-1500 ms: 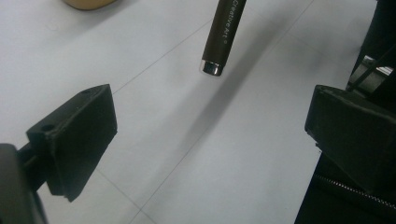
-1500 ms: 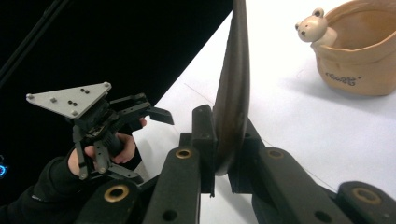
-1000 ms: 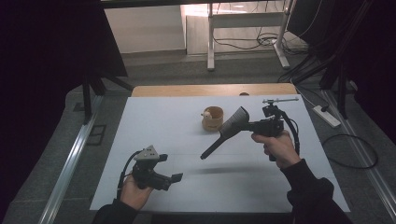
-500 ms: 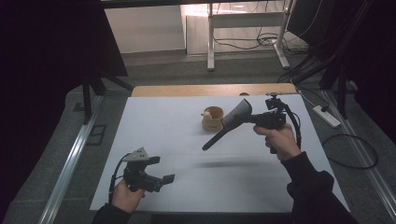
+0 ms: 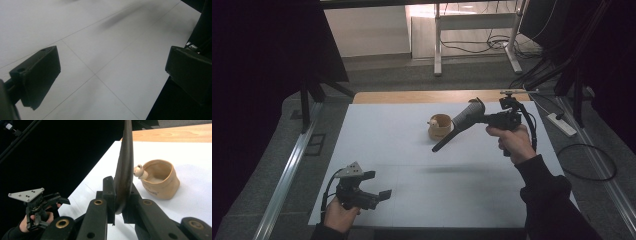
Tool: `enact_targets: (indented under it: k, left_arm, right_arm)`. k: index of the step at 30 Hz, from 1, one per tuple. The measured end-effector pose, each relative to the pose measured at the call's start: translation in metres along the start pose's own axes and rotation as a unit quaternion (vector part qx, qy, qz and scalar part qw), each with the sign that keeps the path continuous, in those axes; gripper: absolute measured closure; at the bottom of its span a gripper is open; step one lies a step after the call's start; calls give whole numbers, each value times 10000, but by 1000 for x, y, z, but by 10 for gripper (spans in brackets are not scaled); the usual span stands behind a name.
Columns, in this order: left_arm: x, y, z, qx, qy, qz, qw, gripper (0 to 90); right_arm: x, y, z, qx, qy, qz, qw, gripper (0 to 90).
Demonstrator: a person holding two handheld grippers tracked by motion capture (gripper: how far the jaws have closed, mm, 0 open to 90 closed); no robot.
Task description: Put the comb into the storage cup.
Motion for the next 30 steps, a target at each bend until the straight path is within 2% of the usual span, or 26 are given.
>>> enact_targets:
  k: [5,13,19,25,30]
  left_arm:
    - [-1,5,1,112,51,-29,9999,4]
    - [-2,11,1,180,15,-228,9996,6]
    - [-4,16,2,145,35,-395,9991,9]
    - [-4,15,3,105,8,-426,9990,10]
    - [-5,15,3,40,22,-542,9985,0]
  right_arm:
    - [6,1,-4,29,-38,59,10000,842]
    - [12,2,-12,76,-52,186,9998,842]
    - [15,2,-17,118,-68,259,9996,842]
    - [19,3,-23,157,-80,345,9992,842]
    - [20,4,-30,200,-57,402,9990,842]
Point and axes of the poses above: each handheld gripper's, and its own axes: y roughly backward along the jaws, z roughly out of its underside, x roughly to its right, the point moved 7 cm from there along -y, roughly forward along the jaws, and after that the axes turned 4 degrees about x, right-handed, at the moved point
